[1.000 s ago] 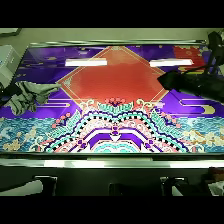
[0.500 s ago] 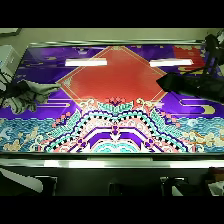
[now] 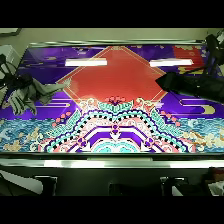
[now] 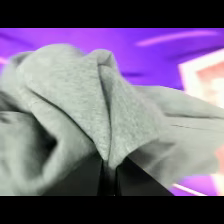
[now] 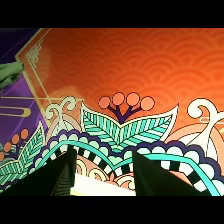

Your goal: Fold the clothes and pants, and hang the long-sleeved shirts on hangers.

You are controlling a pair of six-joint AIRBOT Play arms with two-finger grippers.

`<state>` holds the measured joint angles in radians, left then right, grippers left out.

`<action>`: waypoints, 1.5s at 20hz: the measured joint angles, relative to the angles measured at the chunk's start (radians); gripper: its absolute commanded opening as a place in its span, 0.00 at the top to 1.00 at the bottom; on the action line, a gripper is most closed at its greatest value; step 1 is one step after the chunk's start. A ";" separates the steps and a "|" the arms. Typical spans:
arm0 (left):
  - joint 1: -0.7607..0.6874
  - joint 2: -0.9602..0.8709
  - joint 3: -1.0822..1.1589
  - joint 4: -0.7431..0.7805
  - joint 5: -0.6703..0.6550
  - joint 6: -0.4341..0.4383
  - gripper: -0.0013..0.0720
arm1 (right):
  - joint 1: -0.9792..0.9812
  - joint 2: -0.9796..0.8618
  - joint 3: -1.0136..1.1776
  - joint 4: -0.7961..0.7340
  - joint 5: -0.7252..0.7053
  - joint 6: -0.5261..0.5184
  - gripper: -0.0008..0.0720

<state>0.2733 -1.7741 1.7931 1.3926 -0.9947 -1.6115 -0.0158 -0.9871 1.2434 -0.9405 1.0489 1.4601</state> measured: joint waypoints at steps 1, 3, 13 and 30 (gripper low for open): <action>-0.042 0.034 0.011 -0.038 -0.051 0.000 0.96 | 0.000 0.002 0.001 0.011 0.000 0.000 0.43; -0.139 0.089 0.023 -0.118 -0.156 -0.001 0.96 | 0.000 0.011 0.005 0.027 0.002 0.002 0.43; -0.778 0.135 -0.002 -0.309 -0.386 -0.113 0.96 | 0.000 0.211 0.010 -0.106 0.115 0.087 0.43; -0.662 0.293 -0.183 -0.108 -0.518 -0.195 0.18 | 0.000 -0.051 0.002 -0.151 0.382 0.082 0.14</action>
<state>-0.3889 -1.4811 1.6100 1.2850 -1.5131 -1.8069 -0.0158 -1.0386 1.2457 -1.0916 1.4307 1.5421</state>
